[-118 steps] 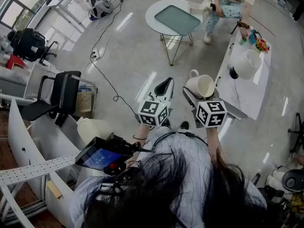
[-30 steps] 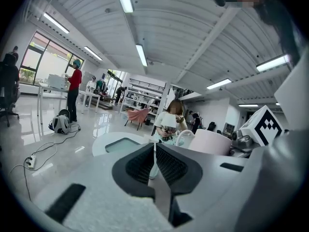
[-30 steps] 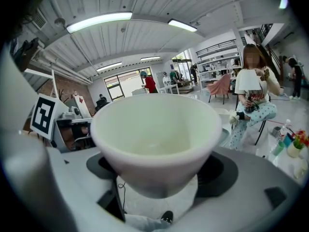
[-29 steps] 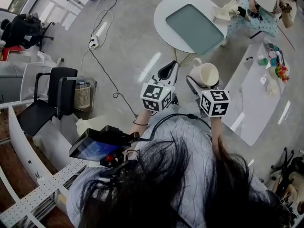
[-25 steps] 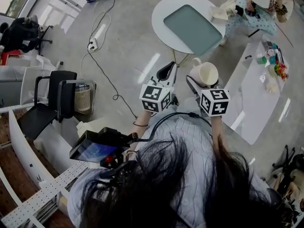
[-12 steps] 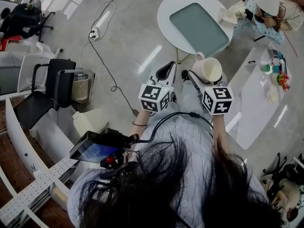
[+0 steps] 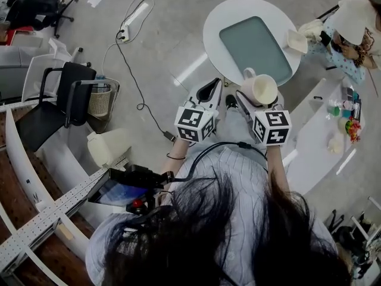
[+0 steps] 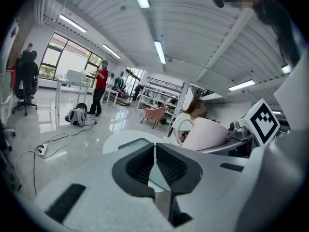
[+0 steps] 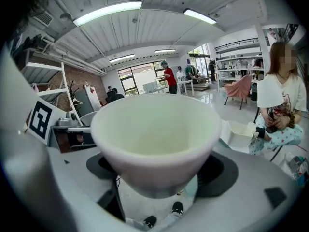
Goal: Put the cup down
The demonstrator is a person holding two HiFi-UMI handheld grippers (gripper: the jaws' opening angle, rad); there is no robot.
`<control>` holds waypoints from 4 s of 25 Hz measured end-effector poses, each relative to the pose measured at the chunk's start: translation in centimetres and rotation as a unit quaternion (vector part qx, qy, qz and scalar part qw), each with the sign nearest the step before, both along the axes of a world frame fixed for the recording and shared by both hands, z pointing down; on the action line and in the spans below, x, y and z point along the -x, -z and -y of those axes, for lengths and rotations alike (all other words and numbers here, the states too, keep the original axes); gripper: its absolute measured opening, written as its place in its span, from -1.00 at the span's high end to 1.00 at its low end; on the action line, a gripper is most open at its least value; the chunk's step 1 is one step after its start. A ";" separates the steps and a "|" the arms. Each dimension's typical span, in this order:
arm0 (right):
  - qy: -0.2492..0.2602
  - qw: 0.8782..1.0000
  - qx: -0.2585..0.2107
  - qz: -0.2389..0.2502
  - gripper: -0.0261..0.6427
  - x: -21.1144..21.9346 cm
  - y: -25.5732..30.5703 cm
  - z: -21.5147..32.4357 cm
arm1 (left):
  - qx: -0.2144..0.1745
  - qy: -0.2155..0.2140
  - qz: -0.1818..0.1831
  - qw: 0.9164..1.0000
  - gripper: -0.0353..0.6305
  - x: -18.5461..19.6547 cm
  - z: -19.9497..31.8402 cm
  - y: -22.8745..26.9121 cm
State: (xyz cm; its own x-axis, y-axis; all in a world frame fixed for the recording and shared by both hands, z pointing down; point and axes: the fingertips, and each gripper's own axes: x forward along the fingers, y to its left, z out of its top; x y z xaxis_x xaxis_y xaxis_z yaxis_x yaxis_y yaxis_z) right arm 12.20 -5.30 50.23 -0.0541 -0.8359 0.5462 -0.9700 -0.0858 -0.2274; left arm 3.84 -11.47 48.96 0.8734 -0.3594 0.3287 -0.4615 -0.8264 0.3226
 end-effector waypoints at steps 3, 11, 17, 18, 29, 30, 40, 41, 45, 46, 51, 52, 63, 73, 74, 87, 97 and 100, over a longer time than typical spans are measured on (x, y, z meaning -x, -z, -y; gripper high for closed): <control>0.018 1.000 0.009 -0.003 -0.39 -1.6 -0.8 1.4 | 0.005 0.015 0.006 1.000 0.83 -1.5 1.5 -0.6; 0.046 0.999 0.023 -0.007 -0.39 -5.8 -2.6 5.1 | 0.013 0.032 0.022 0.999 0.83 -4.6 4.4 -1.9; 0.075 0.997 0.029 -0.015 -0.39 -7.9 -4.4 8.2 | 0.018 0.039 0.037 0.998 0.83 -6.5 6.2 -3.5; 0.081 0.996 0.029 -0.016 -0.39 -8.2 -4.5 8.6 | 0.018 0.041 0.038 0.998 0.83 -6.7 6.4 -3.6; 0.162 0.985 0.029 -0.061 -0.39 -9.1 -5.6 13.6 | 0.023 0.073 0.051 0.996 0.83 -6.9 8.5 -3.8; 0.167 0.983 0.030 -0.064 -0.39 -9.1 -5.8 14.1 | 0.023 0.076 0.051 0.996 0.83 -6.8 8.7 -3.8; 0.217 0.971 0.044 -0.086 -0.39 -8.3 -8.9 18.1 | 0.022 0.109 0.056 0.992 0.83 -6.0 10.7 -3.7; 0.221 0.970 0.047 -0.089 -0.39 -8.3 -9.3 18.4 | 0.023 0.111 0.057 0.992 0.83 -5.9 10.8 -3.7; 0.235 0.966 0.061 -0.092 -0.39 -8.1 -11.2 19.6 | 0.027 0.123 0.061 0.990 0.83 -5.5 11.1 -3.9; 0.238 0.965 0.066 -0.090 -0.39 -8.1 -11.8 19.9 | 0.027 0.127 0.062 0.990 0.83 -5.3 11.2 -4.0; 0.254 0.958 0.092 -0.093 -0.39 -7.8 -14.8 20.9 | 0.033 0.146 0.068 0.986 0.83 -4.3 11.6 -4.5; 0.257 0.957 0.097 -0.095 -0.39 -7.8 -15.3 21.0 | 0.034 0.149 0.069 0.986 0.83 -4.2 11.7 -4.5; 0.263 0.951 0.119 -0.109 -0.39 -7.6 -18.8 22.6 | 0.039 0.168 0.078 0.982 0.83 -3.4 12.0 -5.0; 0.272 0.948 0.114 -0.120 -0.39 -7.1 -19.7 23.9 | 0.045 0.198 0.092 0.975 0.83 -1.0 12.1 -5.5; 0.267 0.951 0.112 -0.113 -0.39 -7.3 -20.0 23.9 | 0.045 0.200 0.092 0.974 0.83 -0.8 12.1 -5.5; 0.210 0.966 0.143 -0.051 -0.39 -7.9 -21.4 23.2 | 0.037 0.215 0.097 0.971 0.83 1.5 12.2 -5.1; 0.181 0.971 0.156 -0.024 -0.40 -7.5 -20.3 22.0 | 0.029 0.216 0.096 0.971 0.83 3.6 11.6 -4.3; 0.169 0.973 0.155 -0.029 -0.40 -7.7 -19.7 21.8 | 0.028 0.213 0.094 0.972 0.83 4.1 11.5 -4.1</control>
State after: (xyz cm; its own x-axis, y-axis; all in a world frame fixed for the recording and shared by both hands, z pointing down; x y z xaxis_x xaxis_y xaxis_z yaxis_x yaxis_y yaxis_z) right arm 19.88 -27.06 69.94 -0.2587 -0.5702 0.7797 -0.9651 0.1855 -0.1846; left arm -0.26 -22.95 53.03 0.5718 -0.6527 0.4970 -0.8132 -0.5310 0.2382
